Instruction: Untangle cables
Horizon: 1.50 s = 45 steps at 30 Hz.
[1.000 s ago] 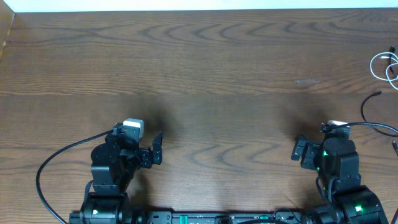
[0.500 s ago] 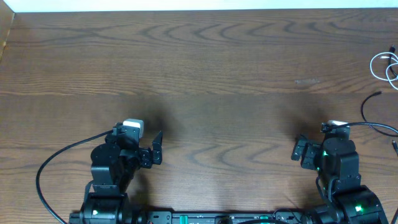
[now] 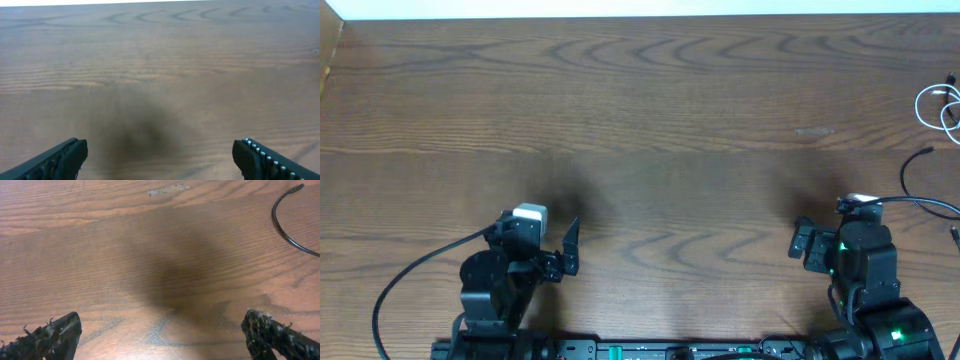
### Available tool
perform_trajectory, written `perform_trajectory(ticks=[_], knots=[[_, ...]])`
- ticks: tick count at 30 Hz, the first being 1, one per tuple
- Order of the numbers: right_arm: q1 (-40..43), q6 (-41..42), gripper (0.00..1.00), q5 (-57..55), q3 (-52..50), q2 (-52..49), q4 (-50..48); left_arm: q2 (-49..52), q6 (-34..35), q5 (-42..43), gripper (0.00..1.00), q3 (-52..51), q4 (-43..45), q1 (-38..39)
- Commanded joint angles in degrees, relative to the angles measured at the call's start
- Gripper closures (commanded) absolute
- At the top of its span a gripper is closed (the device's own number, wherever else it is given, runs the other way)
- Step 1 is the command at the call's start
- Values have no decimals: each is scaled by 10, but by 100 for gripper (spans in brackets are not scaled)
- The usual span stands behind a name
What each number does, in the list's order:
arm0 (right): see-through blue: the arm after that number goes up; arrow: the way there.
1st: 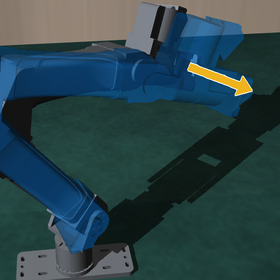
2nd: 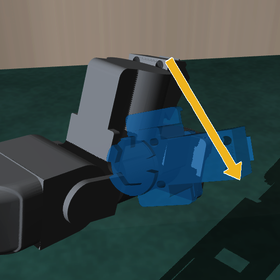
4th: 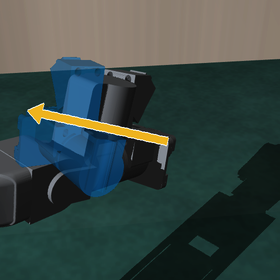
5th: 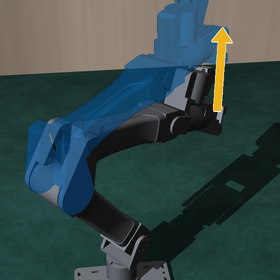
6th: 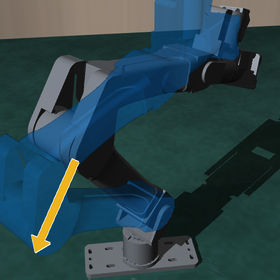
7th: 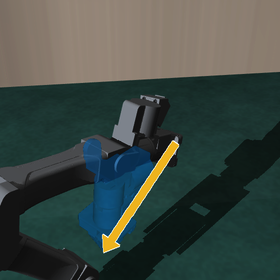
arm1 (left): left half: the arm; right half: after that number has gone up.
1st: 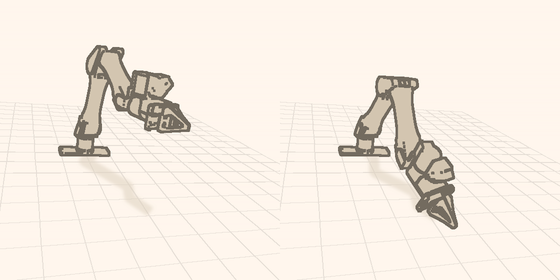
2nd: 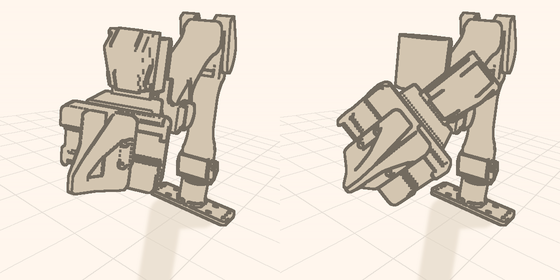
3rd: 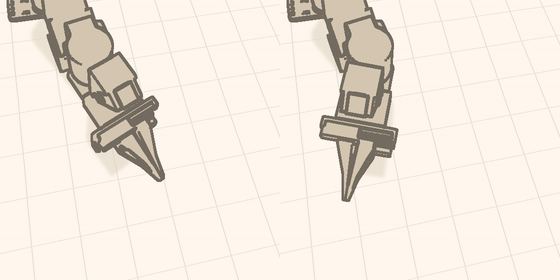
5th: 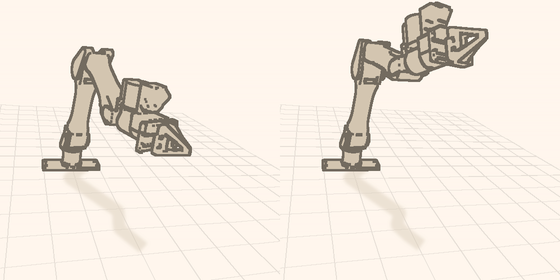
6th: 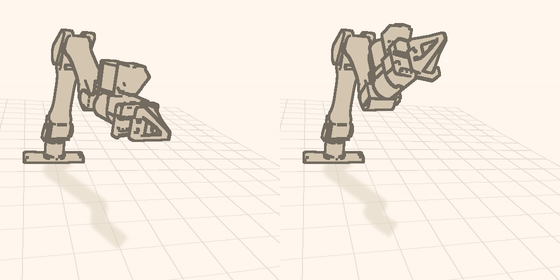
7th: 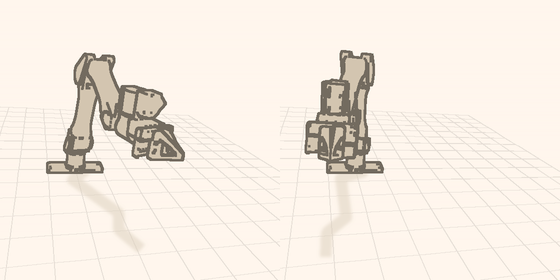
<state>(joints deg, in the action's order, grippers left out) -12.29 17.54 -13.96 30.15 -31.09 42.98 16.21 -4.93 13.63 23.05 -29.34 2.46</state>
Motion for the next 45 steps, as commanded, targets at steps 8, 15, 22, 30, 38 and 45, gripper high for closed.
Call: perform_trajectory(ticks=[8, 15, 22, 30, 38, 45], knots=[[-5, -4, 1, -5, -3, 1, 1, -66, -6, 7, 2, 1, -53, 1], [-5, -4, 1, -5, -3, 1, 1, -117, -6, 7, 2, 1, -79, 1], [-5, -4, 1, -5, -3, 1, 1, -160, -6, 7, 2, 0, -112, 1], [-5, -4, 1, -5, -3, 1, 1, -161, -6, 7, 2, 0, -118, 1], [-5, -4, 1, -5, -3, 1, 1, -161, -6, 7, 2, -5, -117, 1], [-5, -4, 1, -5, -3, 1, 1, -161, -6, 2, 2, -34, -86, 1]])
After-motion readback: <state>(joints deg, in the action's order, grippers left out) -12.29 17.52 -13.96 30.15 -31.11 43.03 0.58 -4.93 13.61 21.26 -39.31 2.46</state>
